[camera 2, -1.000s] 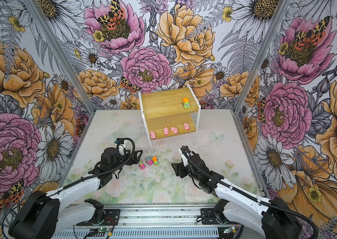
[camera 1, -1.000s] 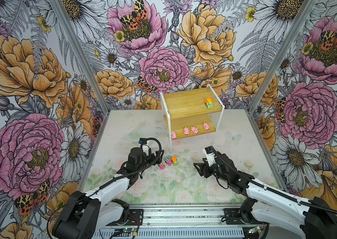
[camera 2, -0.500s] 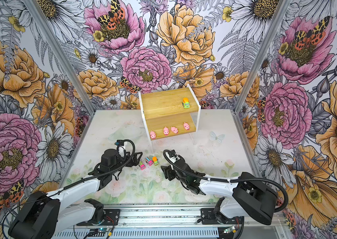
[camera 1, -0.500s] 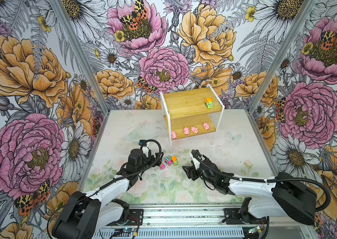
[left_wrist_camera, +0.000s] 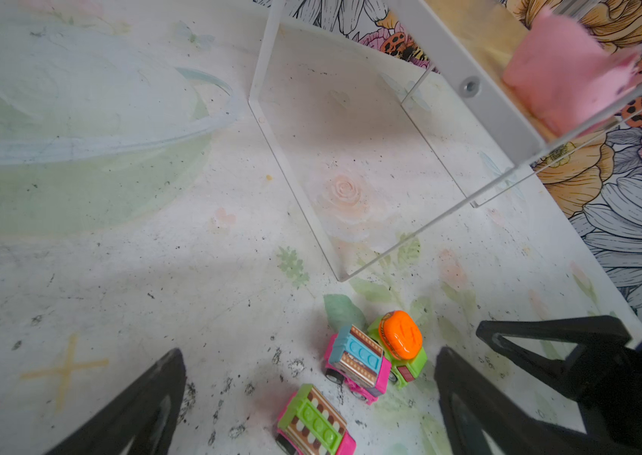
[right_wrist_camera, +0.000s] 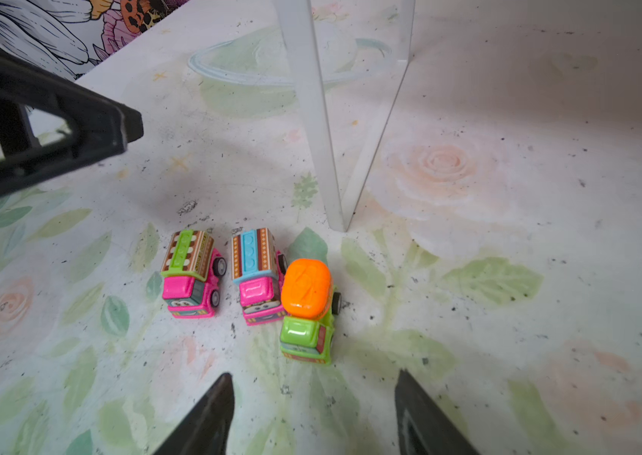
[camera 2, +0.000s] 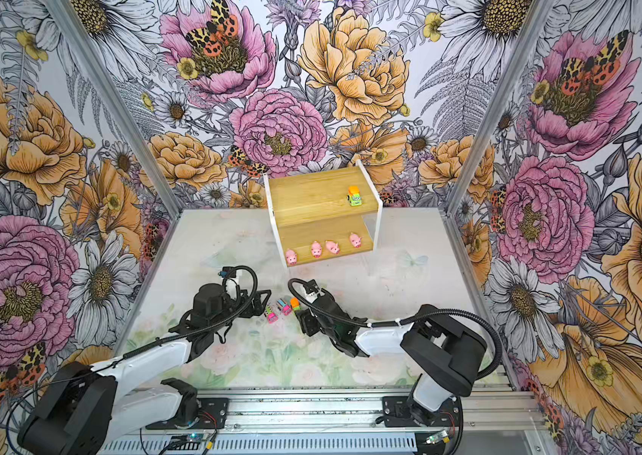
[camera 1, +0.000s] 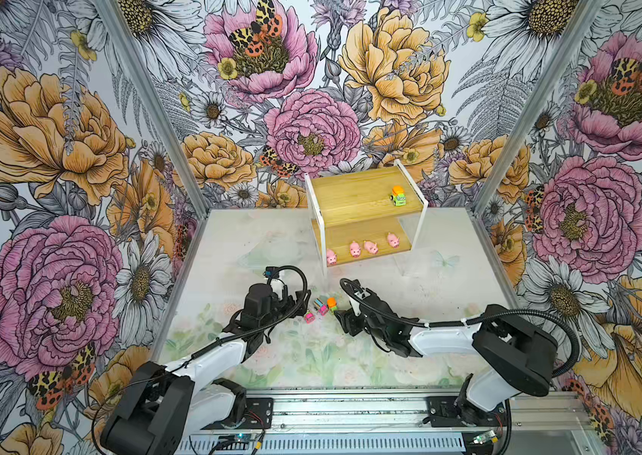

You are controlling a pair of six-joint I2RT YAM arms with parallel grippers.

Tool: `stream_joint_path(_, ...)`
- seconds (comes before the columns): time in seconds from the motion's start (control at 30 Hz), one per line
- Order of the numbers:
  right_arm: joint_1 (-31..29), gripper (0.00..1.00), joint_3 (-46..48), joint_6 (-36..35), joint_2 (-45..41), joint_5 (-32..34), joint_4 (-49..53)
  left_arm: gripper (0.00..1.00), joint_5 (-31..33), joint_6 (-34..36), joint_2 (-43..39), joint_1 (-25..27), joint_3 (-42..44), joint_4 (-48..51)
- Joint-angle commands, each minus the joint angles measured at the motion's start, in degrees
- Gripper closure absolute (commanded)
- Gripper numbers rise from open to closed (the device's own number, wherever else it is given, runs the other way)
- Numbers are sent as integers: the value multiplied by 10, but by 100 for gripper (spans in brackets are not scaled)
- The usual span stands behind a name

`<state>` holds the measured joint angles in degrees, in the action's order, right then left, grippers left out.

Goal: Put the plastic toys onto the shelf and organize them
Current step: 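Withdraw the right gripper back down toward the remaining trucks, then lower the right gripper and close it on the second orange-topped truck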

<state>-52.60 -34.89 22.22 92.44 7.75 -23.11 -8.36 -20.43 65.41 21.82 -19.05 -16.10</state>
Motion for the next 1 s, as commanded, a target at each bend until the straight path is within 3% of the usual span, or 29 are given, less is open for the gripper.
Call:
stream_joint_path(0.0,-5,35,-24,-9,24,-5,-15,1,1,9,0,-7,7,-15)
stream_joint_path(0.97,17,44,-79,-22,125,15,-11,1,2,10,-6,-11,7,-9)
